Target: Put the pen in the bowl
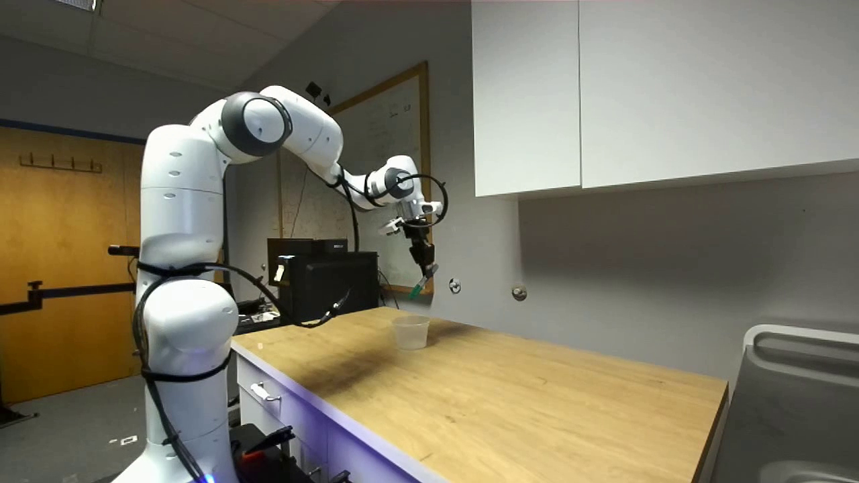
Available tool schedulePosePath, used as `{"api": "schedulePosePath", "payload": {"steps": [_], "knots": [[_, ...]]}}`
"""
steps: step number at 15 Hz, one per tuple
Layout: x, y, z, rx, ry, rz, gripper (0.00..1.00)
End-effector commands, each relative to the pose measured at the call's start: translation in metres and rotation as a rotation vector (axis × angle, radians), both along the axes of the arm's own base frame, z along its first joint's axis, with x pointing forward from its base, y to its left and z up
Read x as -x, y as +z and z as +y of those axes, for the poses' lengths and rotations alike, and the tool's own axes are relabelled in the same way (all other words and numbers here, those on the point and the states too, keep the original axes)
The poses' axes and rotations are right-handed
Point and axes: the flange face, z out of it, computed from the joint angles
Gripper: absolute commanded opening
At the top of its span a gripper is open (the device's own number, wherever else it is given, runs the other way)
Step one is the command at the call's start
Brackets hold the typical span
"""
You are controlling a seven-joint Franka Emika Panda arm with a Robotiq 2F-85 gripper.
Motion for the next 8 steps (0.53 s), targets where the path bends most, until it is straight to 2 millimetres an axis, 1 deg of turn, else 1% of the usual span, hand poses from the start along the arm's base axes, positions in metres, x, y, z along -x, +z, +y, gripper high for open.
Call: {"api": "schedulePosePath", "payload": {"steps": [1,4,7,8], "knots": [[-0.025,-0.021,0.016,0.033,-0.017,0.023,0.10],[-0.034,-0.045,0.024,0.045,-0.016,0.058,0.10],[-0.038,-0.064,0.027,0.058,-0.016,0.086,0.10],[-0.039,-0.069,0.027,0.060,-0.018,0.094,0.17]]}}
